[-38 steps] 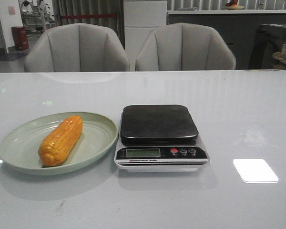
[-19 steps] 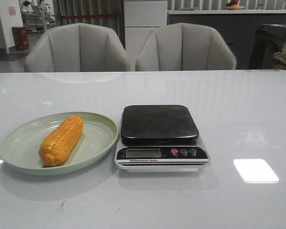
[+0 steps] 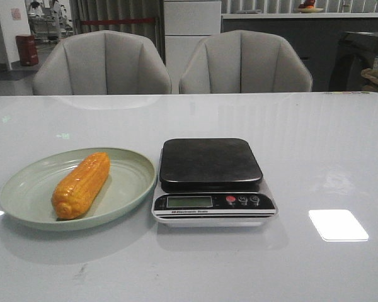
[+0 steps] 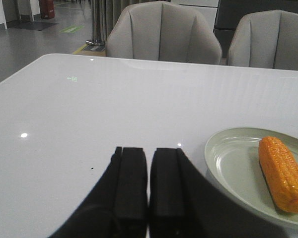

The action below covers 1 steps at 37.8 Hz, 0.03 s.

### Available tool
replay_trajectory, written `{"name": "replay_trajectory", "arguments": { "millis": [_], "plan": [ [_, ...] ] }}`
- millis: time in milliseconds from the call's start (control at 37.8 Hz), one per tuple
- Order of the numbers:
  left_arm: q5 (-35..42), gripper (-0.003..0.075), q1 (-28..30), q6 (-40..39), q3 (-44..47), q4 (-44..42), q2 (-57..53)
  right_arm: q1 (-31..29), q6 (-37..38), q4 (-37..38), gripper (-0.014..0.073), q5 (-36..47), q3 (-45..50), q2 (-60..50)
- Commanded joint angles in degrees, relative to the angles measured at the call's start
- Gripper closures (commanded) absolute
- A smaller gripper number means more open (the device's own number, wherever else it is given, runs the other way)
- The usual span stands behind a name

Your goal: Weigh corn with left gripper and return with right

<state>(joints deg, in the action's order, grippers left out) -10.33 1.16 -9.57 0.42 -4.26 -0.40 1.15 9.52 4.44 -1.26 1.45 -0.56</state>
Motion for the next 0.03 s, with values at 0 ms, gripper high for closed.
{"name": "replay_trajectory", "arguments": {
  "millis": [0],
  "plan": [
    [4.57,0.0607,0.01,-0.17,1.82,0.27,-1.07,-0.38,-0.66,0.8,0.0397,5.04,0.62,-1.11]
  ]
}}
